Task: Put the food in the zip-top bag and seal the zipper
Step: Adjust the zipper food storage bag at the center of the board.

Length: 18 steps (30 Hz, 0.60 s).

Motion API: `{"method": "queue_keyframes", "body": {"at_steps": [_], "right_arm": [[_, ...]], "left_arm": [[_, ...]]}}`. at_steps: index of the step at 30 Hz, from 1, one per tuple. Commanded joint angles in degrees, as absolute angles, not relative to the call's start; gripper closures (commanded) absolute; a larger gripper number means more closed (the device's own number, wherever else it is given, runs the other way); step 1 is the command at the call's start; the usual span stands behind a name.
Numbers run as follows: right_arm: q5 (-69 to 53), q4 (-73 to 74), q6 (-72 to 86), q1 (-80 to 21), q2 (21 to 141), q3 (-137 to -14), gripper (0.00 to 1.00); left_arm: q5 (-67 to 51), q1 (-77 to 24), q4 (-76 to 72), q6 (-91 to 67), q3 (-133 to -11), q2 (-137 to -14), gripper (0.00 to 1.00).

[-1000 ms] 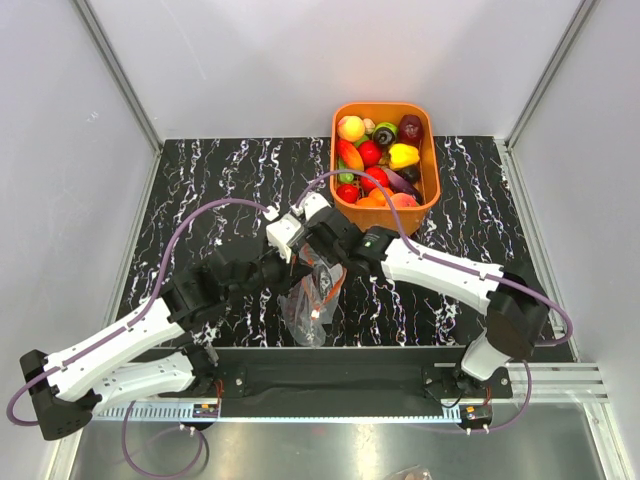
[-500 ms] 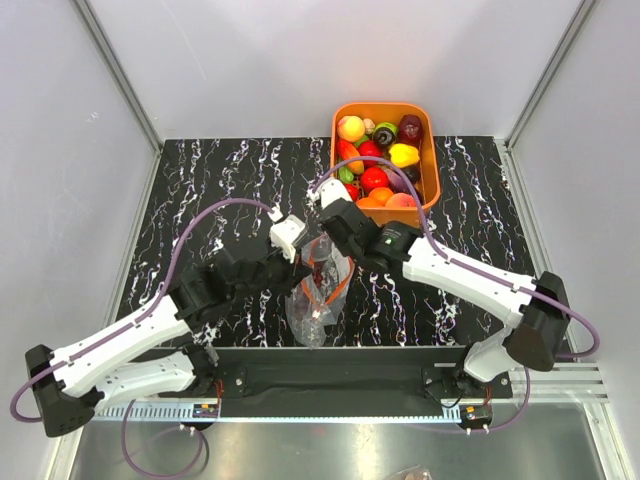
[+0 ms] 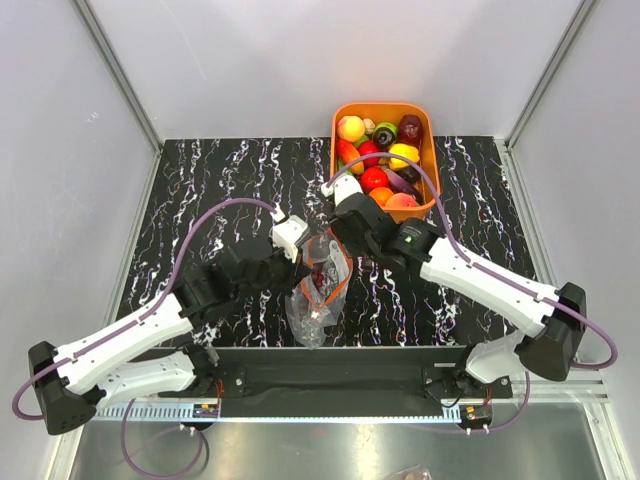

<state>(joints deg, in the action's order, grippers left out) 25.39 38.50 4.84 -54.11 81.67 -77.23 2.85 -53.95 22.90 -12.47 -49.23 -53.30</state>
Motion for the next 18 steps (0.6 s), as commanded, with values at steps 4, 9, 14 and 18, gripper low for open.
{"method": "queue_keyframes", "body": {"at_steps": [4, 9, 14, 18], "right_arm": [[19.2, 33.8, 5.0, -54.0, 83.8, -78.0, 0.49], [20.0, 30.2, 4.5, -54.1, 85.4, -76.5, 0.47], [21.3, 30.1, 4.9, -54.1, 88.6, -76.6, 0.45], [26.2, 34.5, 6.9, -54.1, 90.7, -78.2, 0.48]], "left_arm": [[3.3, -53.8, 21.3, -12.7, -49.9, -53.1, 1.00], [3.3, -53.8, 21.4, -12.7, -49.9, -53.0, 1.00], [3.3, -53.7, 21.6, -12.6, -50.5, -53.0, 1.00], [3.4, -53.6, 22.1, -12.5, -50.9, -52.9, 1.00]]}}
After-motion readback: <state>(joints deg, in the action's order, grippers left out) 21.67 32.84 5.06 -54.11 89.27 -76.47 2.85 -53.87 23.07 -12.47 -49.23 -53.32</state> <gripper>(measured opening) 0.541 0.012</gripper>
